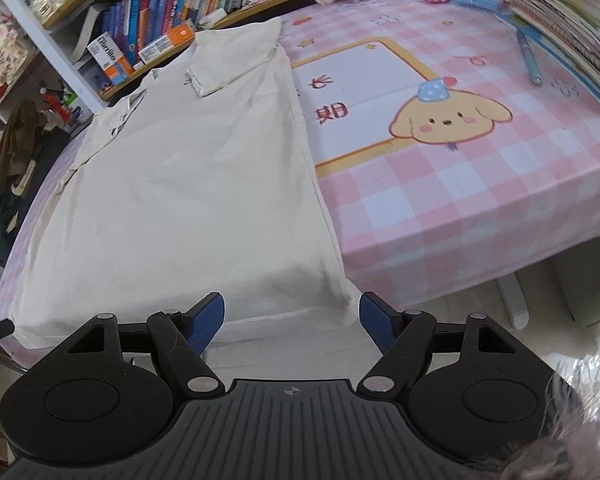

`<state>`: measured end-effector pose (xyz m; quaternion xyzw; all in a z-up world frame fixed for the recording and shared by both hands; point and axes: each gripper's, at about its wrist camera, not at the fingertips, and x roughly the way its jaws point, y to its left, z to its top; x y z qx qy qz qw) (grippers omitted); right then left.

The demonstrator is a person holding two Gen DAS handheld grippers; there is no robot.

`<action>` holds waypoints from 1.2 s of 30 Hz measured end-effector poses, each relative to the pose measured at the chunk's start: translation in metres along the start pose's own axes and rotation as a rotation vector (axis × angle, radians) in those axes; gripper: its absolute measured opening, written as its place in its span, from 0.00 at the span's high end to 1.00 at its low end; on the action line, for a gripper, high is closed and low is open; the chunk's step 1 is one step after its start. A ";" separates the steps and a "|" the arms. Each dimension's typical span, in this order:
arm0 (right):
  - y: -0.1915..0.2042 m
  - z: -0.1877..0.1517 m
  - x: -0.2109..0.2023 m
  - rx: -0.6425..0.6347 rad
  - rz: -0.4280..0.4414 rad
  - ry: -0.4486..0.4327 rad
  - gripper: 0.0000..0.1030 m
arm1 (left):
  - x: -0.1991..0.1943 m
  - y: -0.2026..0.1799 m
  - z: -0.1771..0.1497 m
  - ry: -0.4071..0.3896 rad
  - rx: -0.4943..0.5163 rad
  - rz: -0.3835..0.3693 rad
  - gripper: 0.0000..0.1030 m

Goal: Fold clothes
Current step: 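Move both grippers down to the hem of the folded shirt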

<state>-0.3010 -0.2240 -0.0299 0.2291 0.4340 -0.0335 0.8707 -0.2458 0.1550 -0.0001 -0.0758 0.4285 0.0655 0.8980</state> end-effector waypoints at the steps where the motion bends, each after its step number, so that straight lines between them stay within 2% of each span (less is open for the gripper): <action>1: -0.002 0.000 0.000 0.004 0.000 0.001 0.29 | 0.001 0.004 -0.001 0.008 -0.012 0.002 0.11; 10: -0.023 0.013 0.007 0.110 0.039 0.021 0.30 | 0.022 0.051 0.001 0.088 -0.113 -0.007 0.11; 14: -0.028 0.019 0.017 0.119 0.065 0.047 0.30 | 0.030 0.075 0.000 0.078 -0.165 -0.052 0.13; 16: -0.029 0.021 0.022 0.124 0.076 0.058 0.32 | 0.033 0.083 0.002 0.068 -0.155 -0.056 0.19; 18: -0.030 0.023 0.027 0.129 0.088 0.068 0.32 | 0.037 0.088 0.005 0.065 -0.140 -0.060 0.36; 21: -0.030 0.028 0.033 0.127 0.106 0.083 0.32 | 0.047 0.094 0.011 0.076 -0.098 -0.082 0.41; 27: -0.034 0.035 0.043 0.151 0.145 0.128 0.30 | 0.069 0.106 0.025 0.151 -0.005 -0.163 0.40; 33: -0.041 0.042 0.052 0.190 0.189 0.180 0.29 | 0.088 0.121 0.035 0.249 -0.030 -0.296 0.40; 36: -0.042 0.044 0.058 0.217 0.217 0.207 0.29 | 0.094 0.126 0.035 0.276 -0.060 -0.340 0.40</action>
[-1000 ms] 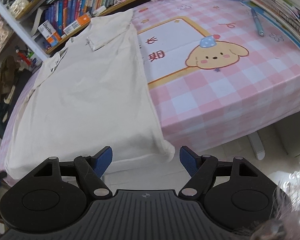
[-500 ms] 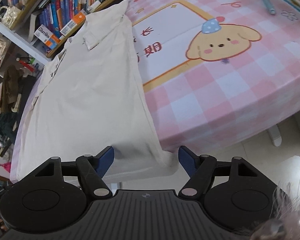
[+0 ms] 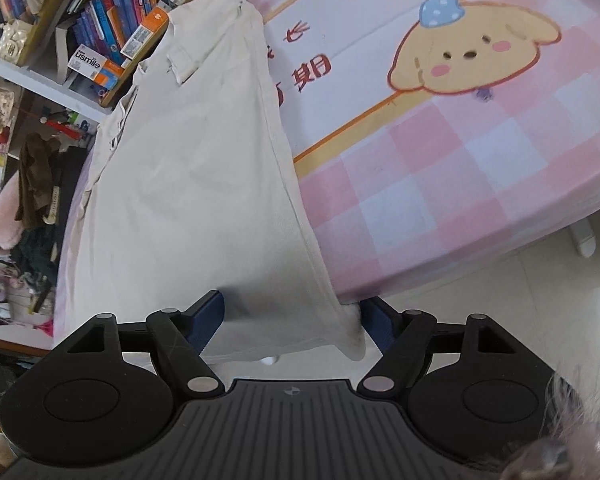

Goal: Fold clothes
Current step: 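Move both grippers down to the hem of the folded shirt, then grasp the hem with the left gripper while the right gripper grasps the hem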

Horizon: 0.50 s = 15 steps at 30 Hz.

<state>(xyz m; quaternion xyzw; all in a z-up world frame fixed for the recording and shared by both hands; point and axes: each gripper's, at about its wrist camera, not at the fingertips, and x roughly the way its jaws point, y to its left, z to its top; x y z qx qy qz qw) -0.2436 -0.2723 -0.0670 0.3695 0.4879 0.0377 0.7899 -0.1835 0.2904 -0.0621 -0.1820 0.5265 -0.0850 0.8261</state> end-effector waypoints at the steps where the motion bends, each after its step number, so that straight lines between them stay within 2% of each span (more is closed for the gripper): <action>1: 0.000 0.001 0.002 0.011 0.012 0.011 0.29 | 0.001 0.001 -0.001 0.001 -0.008 -0.010 0.41; 2: -0.001 0.001 0.004 0.021 0.024 0.021 0.29 | 0.002 0.001 -0.002 0.001 -0.019 -0.025 0.45; 3: -0.001 0.002 0.006 0.030 0.036 0.032 0.30 | 0.003 0.001 -0.002 0.001 -0.032 -0.040 0.57; 4: 0.001 0.001 0.007 0.030 0.046 0.039 0.32 | 0.004 0.000 -0.002 0.004 -0.048 -0.057 0.64; 6: 0.005 -0.001 0.007 0.028 0.065 0.052 0.42 | 0.005 -0.004 -0.001 0.007 -0.080 -0.075 0.85; 9: 0.008 -0.006 0.001 0.002 0.106 0.064 0.58 | 0.002 -0.013 0.000 -0.001 -0.085 -0.061 0.92; 10: 0.008 -0.007 -0.002 -0.008 0.122 0.065 0.75 | 0.000 -0.016 0.000 -0.007 -0.082 -0.055 0.92; 11: 0.009 -0.009 -0.007 -0.021 0.138 0.060 0.86 | -0.002 -0.018 0.000 -0.013 -0.078 -0.049 0.92; 12: 0.010 -0.010 -0.012 -0.036 0.138 0.054 0.90 | -0.005 -0.021 0.000 -0.019 -0.075 -0.045 0.93; 15: 0.016 -0.013 -0.025 -0.102 0.140 0.030 0.92 | -0.016 -0.025 0.001 -0.033 -0.057 -0.041 0.93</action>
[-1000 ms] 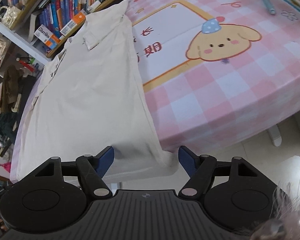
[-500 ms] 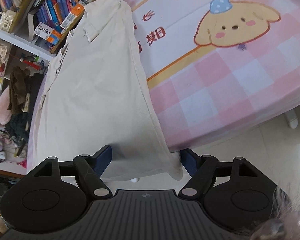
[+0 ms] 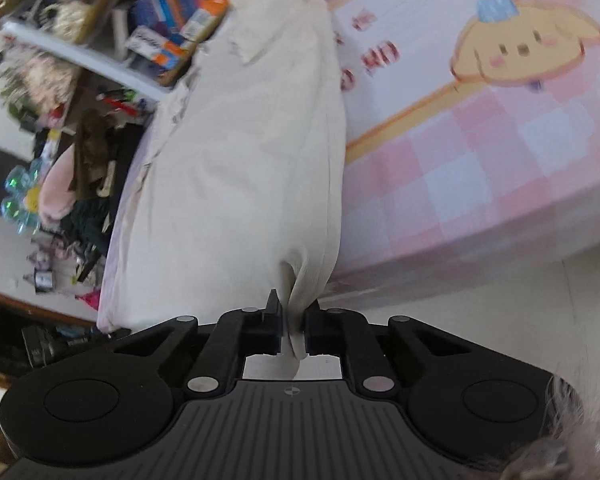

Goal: Fold clothes
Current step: 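Grasp the hem with the left gripper while the right gripper grasps the hem, then lift the hem with both grippers and fold it toward the collar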

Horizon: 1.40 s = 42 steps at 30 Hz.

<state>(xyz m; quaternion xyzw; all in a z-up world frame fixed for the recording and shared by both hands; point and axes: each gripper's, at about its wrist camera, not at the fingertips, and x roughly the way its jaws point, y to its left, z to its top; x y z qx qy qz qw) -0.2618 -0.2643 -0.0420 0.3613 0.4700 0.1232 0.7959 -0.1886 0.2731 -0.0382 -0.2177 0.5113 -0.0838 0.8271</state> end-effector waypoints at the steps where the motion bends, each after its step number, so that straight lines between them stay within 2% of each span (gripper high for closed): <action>1: 0.003 -0.001 -0.003 -0.019 -0.005 -0.003 0.92 | -0.003 -0.002 0.000 0.003 0.007 0.011 0.93; 4: 0.011 -0.005 -0.011 -0.069 -0.017 0.007 0.92 | -0.012 -0.006 -0.005 0.017 0.001 0.035 0.93; 8: 0.016 -0.013 -0.022 -0.094 -0.016 0.028 0.92 | -0.028 -0.002 -0.017 -0.005 -0.051 -0.002 0.93; 13: 0.013 -0.020 -0.042 -0.085 -0.002 0.024 0.92 | -0.043 -0.008 -0.035 -0.020 -0.094 -0.029 0.93; 22: -0.006 -0.041 -0.075 -0.050 0.001 0.060 0.92 | -0.055 -0.004 -0.080 0.002 -0.180 -0.047 0.93; 24: -0.012 -0.047 -0.078 -0.027 0.003 0.071 0.92 | -0.059 -0.006 -0.084 -0.029 -0.211 -0.083 0.93; 27: -0.018 -0.050 -0.087 0.026 0.048 0.053 0.92 | -0.074 -0.012 -0.076 -0.135 -0.262 -0.176 0.93; 29: -0.018 -0.044 -0.096 0.059 0.124 -0.003 0.92 | -0.083 -0.016 -0.066 -0.220 -0.281 -0.245 0.93; 32: -0.013 -0.024 -0.106 0.093 0.250 -0.132 0.92 | -0.088 -0.020 -0.043 -0.353 -0.337 -0.372 0.93; 36: -0.005 0.004 -0.106 0.131 0.364 -0.270 0.92 | -0.078 -0.025 -0.013 -0.455 -0.410 -0.483 0.93; 39: -0.003 0.027 -0.097 0.180 0.412 -0.347 0.92 | -0.064 -0.029 0.008 -0.500 -0.463 -0.521 0.93; 42: -0.008 0.047 -0.083 0.264 0.442 -0.408 0.92 | -0.049 -0.034 0.032 -0.522 -0.480 -0.521 0.93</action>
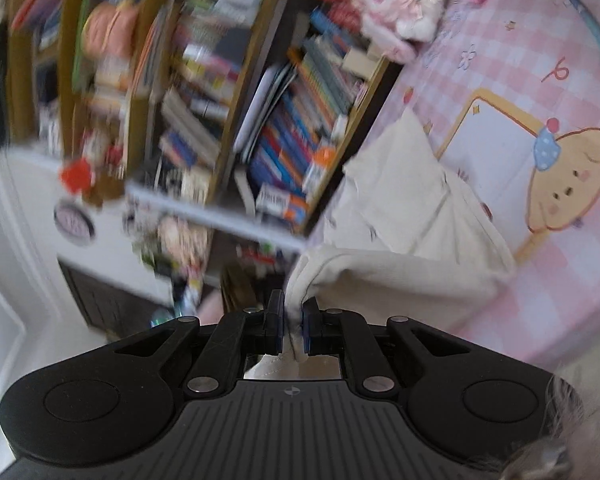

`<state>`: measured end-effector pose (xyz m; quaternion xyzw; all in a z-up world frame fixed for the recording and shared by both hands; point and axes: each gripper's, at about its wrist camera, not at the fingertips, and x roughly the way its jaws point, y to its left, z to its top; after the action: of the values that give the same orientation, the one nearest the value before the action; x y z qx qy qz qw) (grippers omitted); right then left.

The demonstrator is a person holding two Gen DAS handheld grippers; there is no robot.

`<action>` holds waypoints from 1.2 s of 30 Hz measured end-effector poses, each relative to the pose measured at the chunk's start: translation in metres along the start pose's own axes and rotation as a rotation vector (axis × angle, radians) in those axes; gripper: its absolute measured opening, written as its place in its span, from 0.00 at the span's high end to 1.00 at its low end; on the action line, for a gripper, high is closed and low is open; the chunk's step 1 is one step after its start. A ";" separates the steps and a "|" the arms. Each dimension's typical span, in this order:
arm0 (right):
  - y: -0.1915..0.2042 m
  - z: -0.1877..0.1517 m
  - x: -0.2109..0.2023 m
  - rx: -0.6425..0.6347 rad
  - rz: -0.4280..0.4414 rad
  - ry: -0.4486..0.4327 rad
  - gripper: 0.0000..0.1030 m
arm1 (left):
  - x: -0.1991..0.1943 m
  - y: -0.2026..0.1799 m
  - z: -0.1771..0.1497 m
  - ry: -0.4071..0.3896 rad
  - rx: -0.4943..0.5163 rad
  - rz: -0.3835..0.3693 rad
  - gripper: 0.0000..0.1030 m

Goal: Fold clothes
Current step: 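Lift the hem with both grippers and fold it toward the collar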

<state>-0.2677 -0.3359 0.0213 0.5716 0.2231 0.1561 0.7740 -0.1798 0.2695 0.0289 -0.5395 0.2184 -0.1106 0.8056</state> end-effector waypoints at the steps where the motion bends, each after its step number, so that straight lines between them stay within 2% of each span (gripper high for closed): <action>1: -0.003 0.005 0.009 0.028 0.000 -0.023 0.92 | 0.012 -0.002 0.005 0.001 0.010 0.008 0.93; 6: -0.002 0.030 0.052 0.077 -0.056 -0.073 0.92 | 0.071 -0.014 0.031 0.008 0.055 0.044 0.93; 14: 0.007 0.085 0.123 0.117 -0.136 -0.088 0.92 | 0.157 -0.009 0.072 0.054 0.021 0.059 0.93; 18: 0.004 0.101 0.150 0.142 -0.177 -0.095 0.92 | 0.192 -0.007 0.087 0.085 0.017 0.077 0.93; 28: -0.021 0.137 0.203 0.201 -0.245 -0.118 0.92 | 0.262 0.009 0.111 0.144 -0.003 0.169 0.93; 36: -0.043 0.154 0.250 0.230 -0.310 -0.108 0.92 | 0.285 0.030 0.119 0.167 -0.065 0.294 0.93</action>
<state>0.0254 -0.3498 -0.0234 0.6228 0.2829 -0.0222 0.7291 0.1258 0.2611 -0.0267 -0.5166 0.3647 -0.0290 0.7741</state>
